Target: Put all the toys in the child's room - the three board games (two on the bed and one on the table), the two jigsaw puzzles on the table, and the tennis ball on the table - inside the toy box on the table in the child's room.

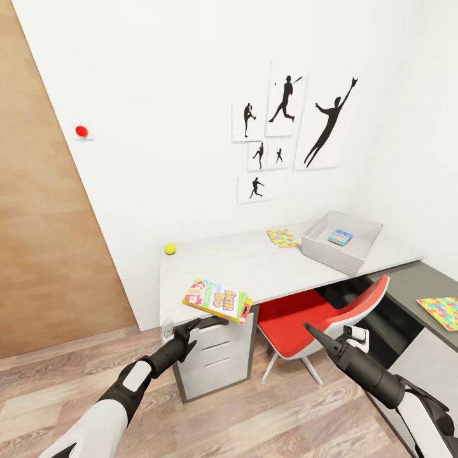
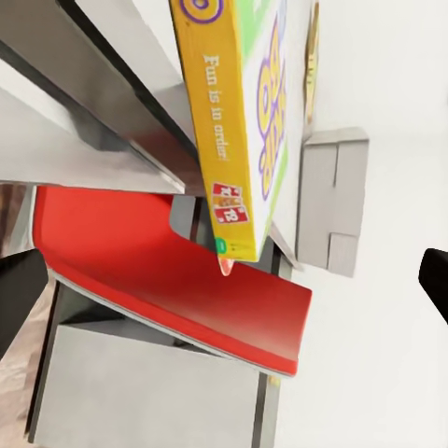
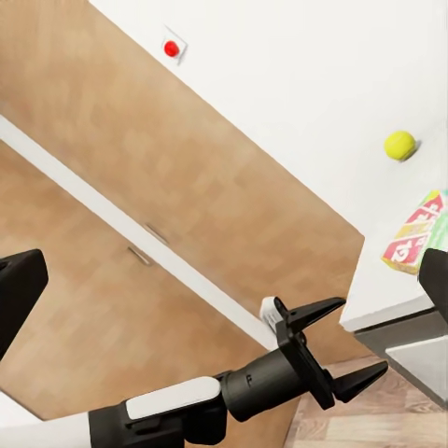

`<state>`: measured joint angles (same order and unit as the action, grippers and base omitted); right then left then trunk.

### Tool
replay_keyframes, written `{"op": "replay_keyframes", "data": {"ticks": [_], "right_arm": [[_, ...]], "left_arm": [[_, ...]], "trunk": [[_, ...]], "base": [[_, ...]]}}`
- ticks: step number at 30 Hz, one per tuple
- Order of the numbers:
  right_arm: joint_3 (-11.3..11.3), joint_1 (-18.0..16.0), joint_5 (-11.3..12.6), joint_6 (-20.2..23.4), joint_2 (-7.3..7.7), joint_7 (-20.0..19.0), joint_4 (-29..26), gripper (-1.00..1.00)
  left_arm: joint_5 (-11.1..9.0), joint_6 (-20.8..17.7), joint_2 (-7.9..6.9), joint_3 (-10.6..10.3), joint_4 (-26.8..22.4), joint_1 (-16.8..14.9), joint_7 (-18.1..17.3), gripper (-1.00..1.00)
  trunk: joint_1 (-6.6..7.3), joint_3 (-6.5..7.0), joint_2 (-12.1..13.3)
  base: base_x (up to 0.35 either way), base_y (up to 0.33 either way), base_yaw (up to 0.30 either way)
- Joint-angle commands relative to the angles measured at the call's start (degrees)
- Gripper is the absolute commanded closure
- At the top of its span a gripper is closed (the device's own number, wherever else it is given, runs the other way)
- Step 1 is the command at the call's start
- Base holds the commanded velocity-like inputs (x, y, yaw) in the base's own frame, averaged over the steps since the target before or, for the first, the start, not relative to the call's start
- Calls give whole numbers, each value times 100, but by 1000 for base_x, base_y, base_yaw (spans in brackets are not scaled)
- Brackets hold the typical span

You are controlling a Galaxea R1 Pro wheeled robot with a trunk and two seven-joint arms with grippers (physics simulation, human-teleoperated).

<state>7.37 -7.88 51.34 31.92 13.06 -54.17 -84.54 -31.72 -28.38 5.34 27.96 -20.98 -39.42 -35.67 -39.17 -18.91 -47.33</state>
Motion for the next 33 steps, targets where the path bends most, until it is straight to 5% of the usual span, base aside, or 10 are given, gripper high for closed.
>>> {"op": "replay_keyframes", "data": {"ticks": [1, 33], "right_arm": [[1, -3, 36, 43, 2, 1, 0, -100], [1, -3, 34, 43, -3, 3, -3, -100]], "left_arm": [[-20, -45, 5, 25, -3, -4, -2, -100], [-20, -36, 37, 25, -3, -4, -2, -100]], "trunk": [[-1, -7, -5], [-1, -7, -5]], "base": [[101, -110, 0], [37, -41, 0]]}}
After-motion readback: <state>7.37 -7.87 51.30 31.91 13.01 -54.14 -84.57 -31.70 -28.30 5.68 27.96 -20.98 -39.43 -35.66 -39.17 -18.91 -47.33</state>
